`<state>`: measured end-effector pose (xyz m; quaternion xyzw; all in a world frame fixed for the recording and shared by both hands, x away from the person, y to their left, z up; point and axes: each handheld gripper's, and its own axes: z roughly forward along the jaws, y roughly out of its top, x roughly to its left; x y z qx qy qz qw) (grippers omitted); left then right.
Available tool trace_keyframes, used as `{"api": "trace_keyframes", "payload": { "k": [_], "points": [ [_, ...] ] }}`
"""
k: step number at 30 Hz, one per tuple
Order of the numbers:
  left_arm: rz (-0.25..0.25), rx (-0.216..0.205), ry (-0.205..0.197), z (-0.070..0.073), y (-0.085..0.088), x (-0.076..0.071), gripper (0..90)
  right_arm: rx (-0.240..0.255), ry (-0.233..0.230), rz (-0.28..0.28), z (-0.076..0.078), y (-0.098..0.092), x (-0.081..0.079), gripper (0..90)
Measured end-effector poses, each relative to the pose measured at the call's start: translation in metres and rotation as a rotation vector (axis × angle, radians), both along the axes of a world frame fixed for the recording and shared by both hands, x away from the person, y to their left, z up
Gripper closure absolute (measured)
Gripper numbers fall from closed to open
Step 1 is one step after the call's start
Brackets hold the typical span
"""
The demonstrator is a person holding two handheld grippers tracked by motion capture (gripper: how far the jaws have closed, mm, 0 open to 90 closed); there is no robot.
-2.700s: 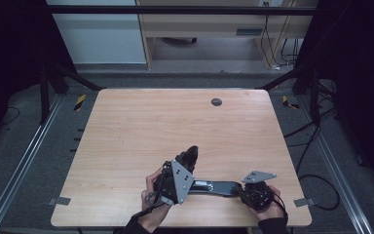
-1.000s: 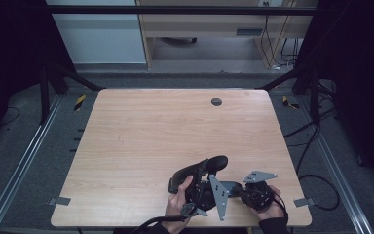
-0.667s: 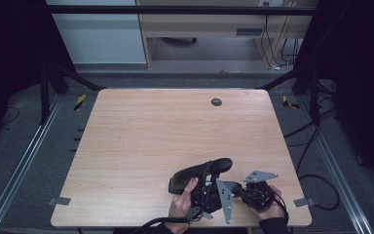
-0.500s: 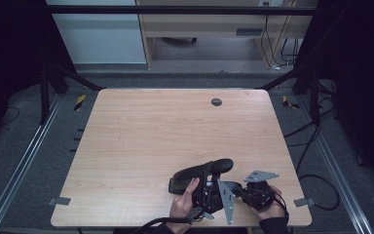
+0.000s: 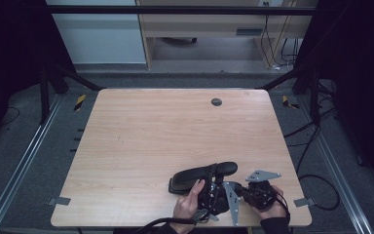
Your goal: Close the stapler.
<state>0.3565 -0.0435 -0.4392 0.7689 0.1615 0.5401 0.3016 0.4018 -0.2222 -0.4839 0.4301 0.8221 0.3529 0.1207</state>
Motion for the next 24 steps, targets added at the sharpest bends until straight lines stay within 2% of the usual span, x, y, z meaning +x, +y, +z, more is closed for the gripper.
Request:
{"api": "trace_keyframes", "payload": {
  "k": [24],
  "points": [
    [-0.015,0.115,-0.008,-0.022,-0.017,0.0,56.6,0.005,0.011,-0.02,0.0,-0.004,0.001,90.0]
  ]
}}
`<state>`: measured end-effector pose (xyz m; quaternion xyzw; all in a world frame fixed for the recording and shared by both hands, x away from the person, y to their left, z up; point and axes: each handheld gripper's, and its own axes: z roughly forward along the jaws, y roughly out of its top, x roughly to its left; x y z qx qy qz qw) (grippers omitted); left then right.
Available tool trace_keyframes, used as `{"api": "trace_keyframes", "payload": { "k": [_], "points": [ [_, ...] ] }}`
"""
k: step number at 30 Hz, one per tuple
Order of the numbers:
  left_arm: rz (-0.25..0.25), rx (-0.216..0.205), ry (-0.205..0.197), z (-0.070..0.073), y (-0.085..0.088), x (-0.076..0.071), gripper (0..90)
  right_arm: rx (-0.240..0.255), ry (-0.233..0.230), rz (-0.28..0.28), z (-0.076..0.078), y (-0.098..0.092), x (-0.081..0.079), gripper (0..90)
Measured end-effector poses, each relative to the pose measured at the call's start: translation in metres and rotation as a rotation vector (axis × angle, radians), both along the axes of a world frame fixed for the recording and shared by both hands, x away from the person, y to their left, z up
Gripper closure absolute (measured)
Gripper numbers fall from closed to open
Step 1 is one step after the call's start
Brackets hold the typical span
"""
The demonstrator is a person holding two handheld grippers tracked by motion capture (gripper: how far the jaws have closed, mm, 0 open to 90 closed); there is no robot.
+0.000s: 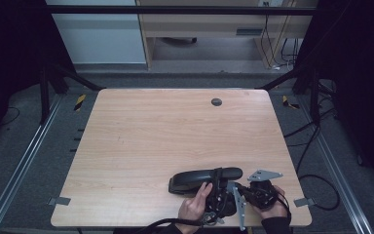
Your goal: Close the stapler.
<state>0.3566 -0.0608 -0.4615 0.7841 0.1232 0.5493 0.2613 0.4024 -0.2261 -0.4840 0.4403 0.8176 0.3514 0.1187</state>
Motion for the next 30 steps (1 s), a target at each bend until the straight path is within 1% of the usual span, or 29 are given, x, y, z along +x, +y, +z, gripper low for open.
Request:
{"api": "trace_keyframes", "payload": {
  "k": [3,6,9,10,14,15,16,18,19,20,21,22,23,27,28,30],
  "points": [
    [-0.002,0.006,0.002,-0.002,-0.001,0.0,56.4,-0.007,-0.009,0.003,0.0,0.0,0.0,90.0],
    [-0.003,0.011,0.003,-0.003,-0.002,0.0,56.2,-0.006,-0.002,0.001,0.0,0.0,0.0,90.0],
    [-0.007,0.022,0.01,-0.005,-0.003,0.001,55.9,-0.016,-0.01,0.0,0.0,-0.001,0.0,90.0],
    [-0.009,0.025,0.015,-0.005,-0.003,0.001,55.7,-0.014,-0.004,-0.001,0.0,-0.001,0.0,90.0],
    [-0.015,0.05,0.021,-0.008,-0.005,0.001,55.3,-0.013,-0.012,0.0,0.001,-0.001,0.0,90.0],
    [-0.016,0.054,0.021,-0.009,-0.006,0.001,55.1,-0.011,-0.008,-0.008,0.002,-0.002,-0.001,90.0],
    [-0.017,0.06,0.024,-0.01,-0.006,0.001,55.0,-0.01,-0.018,-0.007,0.002,-0.003,0.0,90.0],
    [-0.018,0.07,0.024,-0.011,-0.007,0.001,54.8,-0.007,-0.017,-0.016,0.002,-0.005,0.0,90.0],
    [-0.017,0.084,0.029,-0.011,-0.007,0.001,54.7,-0.006,-0.025,-0.017,0.002,-0.006,0.0,90.0],
    [-0.017,0.084,0.029,-0.011,-0.007,0.001,54.5,-0.006,-0.025,-0.017,0.002,-0.006,0.0,90.0],
    [-0.019,0.096,0.034,-0.013,-0.008,0.001,54.5,-0.002,-0.021,-0.022,0.003,-0.007,-0.001,90.0],
    [-0.019,0.101,0.037,-0.014,-0.009,0.001,53.9,-0.009,-0.03,-0.021,0.003,-0.009,0.0,90.0],
    [-0.019,0.107,0.039,-0.015,-0.009,0.001,53.6,-0.005,-0.03,-0.024,0.003,-0.009,0.0,90.0],
    [-0.019,0.11,0.043,-0.016,-0.01,0.001,52.6,-0.008,-0.031,-0.03,0.004,-0.009,-0.001,90.0],
    [-0.023,0.112,0.05,-0.015,-0.009,0.001,52.0,-0.001,-0.03,-0.034,0.004,-0.01,-0.001,90.0],
    [-0.024,0.107,0.05,-0.014,-0.008,0.001,48.7,-0.005,-0.038,-0.032,0.003,-0.011,0.0,89.8]
  ]
}}
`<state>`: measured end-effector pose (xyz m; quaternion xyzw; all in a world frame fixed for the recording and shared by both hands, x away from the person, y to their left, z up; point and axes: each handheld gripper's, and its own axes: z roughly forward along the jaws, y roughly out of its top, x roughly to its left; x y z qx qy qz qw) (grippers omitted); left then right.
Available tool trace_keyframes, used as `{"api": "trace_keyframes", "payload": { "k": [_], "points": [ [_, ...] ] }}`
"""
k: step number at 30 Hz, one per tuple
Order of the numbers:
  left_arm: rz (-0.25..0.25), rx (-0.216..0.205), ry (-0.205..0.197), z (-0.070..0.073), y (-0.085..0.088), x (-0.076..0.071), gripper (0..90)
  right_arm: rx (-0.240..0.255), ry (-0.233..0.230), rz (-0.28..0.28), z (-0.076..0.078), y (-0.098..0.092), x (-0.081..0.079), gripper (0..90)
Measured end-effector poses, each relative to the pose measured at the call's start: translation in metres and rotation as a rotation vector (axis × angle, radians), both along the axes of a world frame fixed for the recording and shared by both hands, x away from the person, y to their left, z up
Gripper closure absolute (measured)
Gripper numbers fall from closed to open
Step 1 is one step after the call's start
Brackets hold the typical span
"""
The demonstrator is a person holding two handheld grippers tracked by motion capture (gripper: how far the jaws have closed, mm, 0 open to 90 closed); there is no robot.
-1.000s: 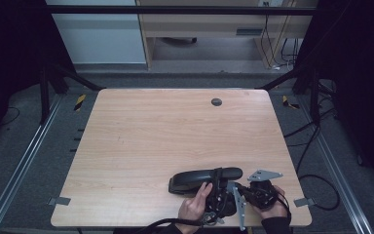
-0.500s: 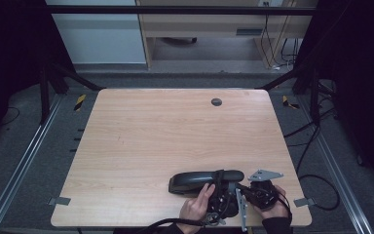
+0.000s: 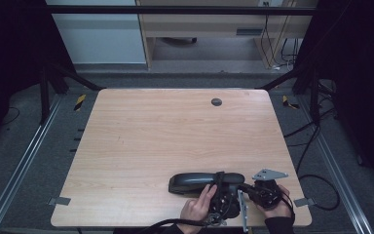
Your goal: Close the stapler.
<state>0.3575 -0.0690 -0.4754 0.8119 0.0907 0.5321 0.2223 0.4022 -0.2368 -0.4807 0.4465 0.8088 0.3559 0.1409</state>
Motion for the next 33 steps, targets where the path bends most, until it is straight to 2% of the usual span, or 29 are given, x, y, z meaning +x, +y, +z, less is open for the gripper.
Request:
{"api": "trace_keyframes", "payload": {
  "k": [5,7,9,10,12,15,16,23,24,27,30,33],
  "points": [
    [-0.01,-0.004,0.004,0.003,0.002,-0.003,44.6,0.004,0.012,-0.022,0.001,0.0,-0.001,88.3],
    [-0.041,-0.016,0.045,0.006,0.005,-0.005,42.9,0.006,-0.002,-0.014,0.001,-0.001,0.0,86.9],
    [-0.044,-0.035,0.075,0.01,0.007,-0.006,42.5,0.004,-0.005,-0.018,0.002,-0.002,0.0,85.9],
    [-0.044,-0.035,0.075,0.01,0.007,-0.006,42.2,0.004,-0.005,-0.018,0.002,-0.002,0.0,85.9],
    [-0.057,-0.075,0.133,0.016,0.012,-0.006,41.1,0.015,-0.006,-0.04,0.003,-0.002,-0.001,84.3],
    [-0.062,-0.089,0.144,0.02,0.016,-0.006,39.5,0.018,-0.012,-0.046,0.004,-0.003,-0.001,82.8],
    [-0.065,-0.11,0.16,0.024,0.02,-0.007,39.1,0.02,-0.013,-0.049,0.004,-0.004,-0.001,82.5],
    [-0.086,-0.146,0.212,0.039,0.035,-0.006,38.2,0.025,-0.046,-0.06,0.006,-0.008,0.0,80.0],
    [-0.095,-0.17,0.234,0.047,0.043,-0.004,38.2,0.025,-0.047,-0.062,0.006,-0.009,0.0,79.8],
    [-0.103,-0.184,0.251,0.053,0.049,-0.003,38.0,0.025,-0.051,-0.066,0.007,-0.01,0.001,79.5],
    [-0.102,-0.224,0.287,0.064,0.064,0.002,37.3,0.026,-0.065,-0.07,0.008,-0.011,0.001,79.0],
    [-0.098,-0.246,0.31,0.069,0.073,0.006,36.8,0.027,-0.074,-0.071,0.009,-0.012,0.002,78.7]
  ]
}}
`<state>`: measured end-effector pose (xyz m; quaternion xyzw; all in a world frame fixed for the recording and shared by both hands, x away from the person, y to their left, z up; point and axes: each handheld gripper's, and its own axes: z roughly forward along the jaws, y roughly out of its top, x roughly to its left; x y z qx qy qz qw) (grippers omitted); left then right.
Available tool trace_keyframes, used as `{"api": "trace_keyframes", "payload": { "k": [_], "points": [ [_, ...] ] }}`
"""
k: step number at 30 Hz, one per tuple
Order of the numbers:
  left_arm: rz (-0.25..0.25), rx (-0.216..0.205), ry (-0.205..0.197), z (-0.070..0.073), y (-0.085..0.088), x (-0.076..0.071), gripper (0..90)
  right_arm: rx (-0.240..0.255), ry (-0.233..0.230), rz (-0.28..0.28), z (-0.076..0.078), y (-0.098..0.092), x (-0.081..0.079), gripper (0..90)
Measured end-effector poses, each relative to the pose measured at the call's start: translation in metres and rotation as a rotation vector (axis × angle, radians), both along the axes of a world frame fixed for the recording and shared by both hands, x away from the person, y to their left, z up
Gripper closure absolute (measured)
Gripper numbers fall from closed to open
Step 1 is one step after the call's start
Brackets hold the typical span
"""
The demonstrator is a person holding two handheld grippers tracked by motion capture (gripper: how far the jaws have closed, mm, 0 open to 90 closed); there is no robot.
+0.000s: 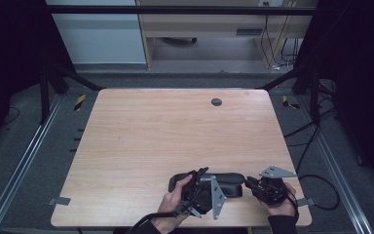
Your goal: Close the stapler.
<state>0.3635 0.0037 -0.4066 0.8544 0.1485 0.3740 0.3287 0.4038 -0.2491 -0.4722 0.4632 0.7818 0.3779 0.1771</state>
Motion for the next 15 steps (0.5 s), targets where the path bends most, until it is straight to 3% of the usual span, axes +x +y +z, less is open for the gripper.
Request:
{"api": "trace_keyframes", "payload": {
  "k": [5,8,10,15],
  "points": [
    [0.035,-0.071,0.081,0.01,0.026,0.011,37.0,0.008,-0.006,-0.012,0.002,-0.002,0.001,78.1],
    [0.048,-0.096,0.104,0.011,0.036,0.015,36.9,0.013,-0.016,-0.013,0.003,-0.003,0.002,78.4],
    [0.071,-0.139,0.141,0.012,0.051,0.02,36.9,0.012,-0.029,-0.016,0.005,-0.004,0.002,79.4],
    [0.116,-0.178,0.159,0.009,0.076,0.026,36.8,0.019,-0.036,-0.016,0.007,-0.004,0.003,80.7]
  ]
}}
